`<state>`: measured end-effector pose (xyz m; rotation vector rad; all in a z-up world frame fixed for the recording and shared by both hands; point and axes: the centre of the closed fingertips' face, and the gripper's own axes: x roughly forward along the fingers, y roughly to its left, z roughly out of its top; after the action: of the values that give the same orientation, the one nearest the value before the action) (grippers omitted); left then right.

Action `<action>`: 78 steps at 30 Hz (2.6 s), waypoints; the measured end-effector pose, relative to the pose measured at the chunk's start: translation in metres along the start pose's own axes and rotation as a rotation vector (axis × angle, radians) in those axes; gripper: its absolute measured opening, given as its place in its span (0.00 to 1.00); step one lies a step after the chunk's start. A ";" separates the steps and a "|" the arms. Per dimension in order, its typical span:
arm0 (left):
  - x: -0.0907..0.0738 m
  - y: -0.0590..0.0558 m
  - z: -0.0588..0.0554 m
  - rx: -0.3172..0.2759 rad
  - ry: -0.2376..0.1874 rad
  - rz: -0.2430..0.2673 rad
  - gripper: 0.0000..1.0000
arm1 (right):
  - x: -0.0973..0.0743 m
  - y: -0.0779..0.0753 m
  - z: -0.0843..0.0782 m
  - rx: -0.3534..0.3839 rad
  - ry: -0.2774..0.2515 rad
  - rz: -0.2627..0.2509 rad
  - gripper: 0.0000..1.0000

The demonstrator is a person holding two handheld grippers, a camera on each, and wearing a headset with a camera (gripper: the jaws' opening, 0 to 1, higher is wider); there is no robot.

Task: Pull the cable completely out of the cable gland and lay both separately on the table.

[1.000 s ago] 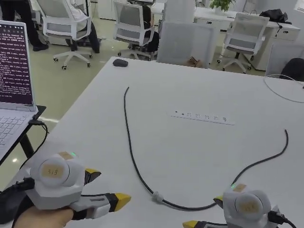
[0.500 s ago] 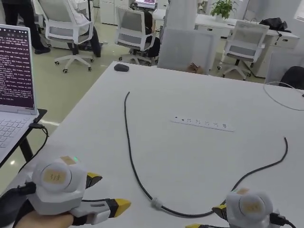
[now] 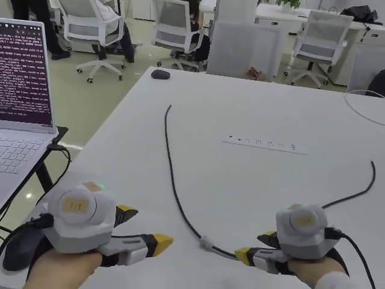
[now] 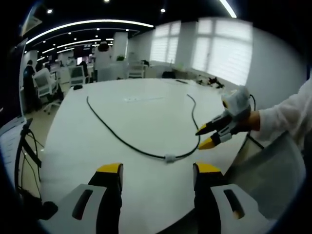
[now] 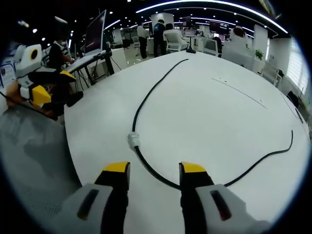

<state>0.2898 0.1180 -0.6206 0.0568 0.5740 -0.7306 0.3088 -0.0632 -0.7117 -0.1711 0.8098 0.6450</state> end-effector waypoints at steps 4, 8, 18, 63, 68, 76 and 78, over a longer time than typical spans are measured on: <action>0.001 0.000 -0.001 -0.017 0.002 -0.005 0.58 | 0.016 0.009 0.002 -0.017 0.013 0.024 0.37; 0.002 0.001 -0.002 -0.022 0.006 -0.004 0.57 | 0.032 0.019 0.002 -0.048 0.025 0.054 0.34; 0.005 -0.002 -0.006 -0.007 0.033 -0.018 0.54 | 0.058 0.034 0.003 -0.115 0.053 0.106 0.27; 0.005 -0.023 0.004 0.097 0.014 -0.141 0.41 | 0.005 0.053 0.033 -0.294 -0.039 0.291 0.10; 0.000 -0.035 0.014 0.108 -0.018 -0.181 0.40 | -0.021 0.062 0.036 -0.329 -0.040 0.327 0.10; -0.007 -0.074 0.045 0.273 -0.060 -0.355 0.41 | -0.066 0.093 0.055 -0.422 -0.056 0.411 0.10; -0.009 -0.081 0.050 0.320 -0.072 -0.385 0.42 | -0.074 0.099 0.060 -0.439 -0.063 0.430 0.10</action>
<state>0.2563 0.0508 -0.5623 0.2197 0.3982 -1.1915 0.2485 0.0036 -0.6075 -0.3787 0.6376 1.2281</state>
